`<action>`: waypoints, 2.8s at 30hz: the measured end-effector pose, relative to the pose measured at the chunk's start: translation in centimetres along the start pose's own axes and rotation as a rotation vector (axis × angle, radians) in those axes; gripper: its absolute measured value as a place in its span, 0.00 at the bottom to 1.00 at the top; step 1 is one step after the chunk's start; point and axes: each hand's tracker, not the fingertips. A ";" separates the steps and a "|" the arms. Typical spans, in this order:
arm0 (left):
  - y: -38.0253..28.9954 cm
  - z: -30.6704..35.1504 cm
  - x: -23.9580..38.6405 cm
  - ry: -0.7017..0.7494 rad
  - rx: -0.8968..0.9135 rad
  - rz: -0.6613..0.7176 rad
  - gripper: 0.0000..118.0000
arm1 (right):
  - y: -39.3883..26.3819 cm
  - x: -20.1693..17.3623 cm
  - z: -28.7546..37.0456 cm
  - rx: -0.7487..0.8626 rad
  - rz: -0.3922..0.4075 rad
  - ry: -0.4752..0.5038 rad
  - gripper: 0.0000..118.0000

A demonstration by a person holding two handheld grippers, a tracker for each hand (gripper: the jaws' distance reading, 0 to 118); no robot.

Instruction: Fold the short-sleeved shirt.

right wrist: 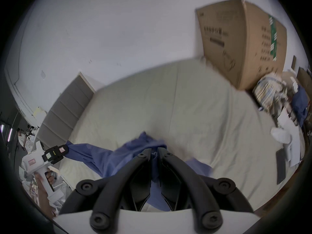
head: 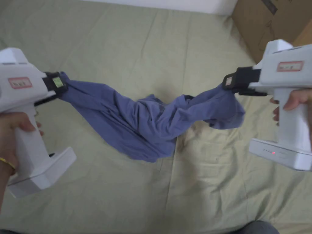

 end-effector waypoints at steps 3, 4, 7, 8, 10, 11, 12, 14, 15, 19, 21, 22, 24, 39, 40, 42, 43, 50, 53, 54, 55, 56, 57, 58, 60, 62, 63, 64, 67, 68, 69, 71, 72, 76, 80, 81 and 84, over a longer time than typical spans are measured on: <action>3.2 2.7 0.5 -0.007 0.087 -0.011 0.03 | 2.0 -0.2 5.0 0.112 0.021 -0.015 0.05; 4.1 3.6 0.7 -0.009 0.115 -0.013 0.03 | 2.7 -0.2 6.6 0.150 0.021 -0.020 0.05; 7.4 6.5 1.5 -0.015 0.202 -0.033 0.03 | 4.5 -0.7 11.1 0.240 0.033 -0.033 0.05; 8.3 7.4 1.9 -0.016 0.233 -0.046 0.03 | 5.0 -0.9 12.4 0.258 0.050 -0.039 0.05; 10.5 9.7 2.7 -0.017 0.301 -0.073 0.03 | 6.0 -1.2 14.5 0.302 0.088 -0.076 0.05; 11.4 10.6 3.0 -0.018 0.325 -0.084 0.03 | 6.4 -1.3 15.3 0.305 0.082 -0.073 0.05; 12.5 11.5 3.3 -0.010 0.348 -0.104 0.03 | 6.9 -1.4 16.3 0.315 0.075 -0.067 0.05; 14.5 13.0 3.9 0.021 0.385 -0.135 0.03 | 8.3 -0.8 17.6 0.350 0.058 -0.072 0.05; 15.5 13.8 4.1 0.026 0.398 -0.138 0.03 | 9.0 -0.7 18.3 0.365 0.061 -0.083 0.05; 18.8 16.1 4.9 0.021 0.448 -0.139 0.03 | 11.6 -1.6 20.6 0.450 0.090 -0.165 0.05; 20.4 16.5 5.8 0.041 0.473 -0.151 0.03 | 13.2 -2.2 21.4 0.478 0.096 -0.183 0.05; 21.1 16.5 6.2 0.056 0.481 -0.158 0.03 | 13.9 -2.7 21.7 0.485 0.095 -0.190 0.05; 22.7 16.1 7.3 0.082 0.492 -0.170 0.03 | 15.7 -3.6 21.8 0.505 0.111 -0.220 0.05; 30.4 5.4 13.4 0.205 0.547 -0.225 0.03 | 26.4 -8.4 13.9 0.593 0.182 -0.484 0.05; 30.5 4.5 13.7 0.211 0.554 -0.236 0.03 | 26.8 -8.4 13.0 0.596 0.183 -0.495 0.05; 30.6 1.1 13.1 0.235 0.551 -0.253 0.03 | 27.8 -7.7 11.0 0.603 0.169 -0.509 0.05; 30.6 -0.8 12.6 0.242 0.550 -0.254 0.03 | 28.0 -7.4 10.0 0.601 0.159 -0.514 0.05; 26.6 -7.4 11.0 0.249 0.482 -0.247 0.03 | 26.0 -3.9 2.3 0.554 0.099 -0.539 0.05; 23.4 -9.3 9.2 0.252 0.407 -0.224 0.03 | 23.2 -1.9 -0.6 0.497 0.027 -0.506 0.05; 22.1 -9.6 8.6 0.246 0.380 -0.214 0.03 | 21.8 -0.9 -1.8 0.478 0.023 -0.510 0.05; 20.7 -9.7 8.0 0.235 0.364 -0.212 0.03 | 20.4 -0.1 -2.7 0.451 0.019 -0.512 0.05; 19.4 -9.7 7.4 0.231 0.341 -0.219 0.03 | 19.0 0.5 -3.4 0.411 0.014 -0.512 0.05; 17.9 -9.5 6.7 0.225 0.333 -0.225 0.03 | 17.4 1.3 -4.0 0.379 0.005 -0.501 0.05; 16.7 -9.3 6.2 0.225 0.312 -0.234 0.03 | 15.9 1.9 -4.3 0.366 -0.014 -0.478 0.05; 14.2 -8.3 4.5 0.211 0.283 -0.242 0.03 | 12.3 3.4 -4.8 0.318 -0.044 -0.458 0.05; 11.1 -6.9 3.1 0.202 0.257 -0.258 0.03 | 8.3 4.4 -4.5 0.286 -0.049 -0.451 0.05; 9.2 -5.8 2.4 0.203 0.222 -0.292 0.03 | 6.2 5.1 -4.2 0.272 -0.053 -0.442 0.05; 7.7 -4.9 1.6 0.202 0.233 -0.283 0.03 | 4.5 5.6 -3.9 0.260 -0.062 -0.437 0.05; 2.3 -1.7 -1.3 0.216 0.175 -0.290 0.03 | -2.0 7.3 -2.4 0.202 -0.118 -0.389 0.05; 0.8 -0.9 -2.2 0.226 0.139 -0.288 0.03 | -3.7 7.8 -2.1 0.182 -0.132 -0.386 0.05; -1.3 -0.1 -3.5 0.235 0.123 -0.255 0.03 | -5.9 8.0 -1.5 0.165 -0.149 -0.383 0.05; -3.8 0.6 -6.4 0.265 0.038 -0.218 0.03 | -9.5 8.4 -0.8 0.127 -0.175 -0.364 0.05; -5.6 1.2 -7.7 0.268 0.013 -0.175 0.03 | -11.4 8.7 -0.4 0.121 -0.170 -0.350 0.05; -10.8 3.5 -9.2 0.324 -0.070 -0.126 0.03 | -17.4 8.2 0.7 0.051 -0.186 -0.321 0.05; -13.7 5.9 -9.7 0.360 -0.107 -0.085 0.03 | -20.5 8.3 1.9 0.030 -0.191 -0.326 0.05; -14.2 6.4 -10.1 0.368 -0.126 -0.078 0.03 | -21.1 8.2 2.3 0.021 -0.183 -0.319 0.05; -15.6 7.9 -10.8 0.381 -0.146 -0.061 0.02 | -22.5 8.0 3.6 0.006 -0.173 -0.303 0.05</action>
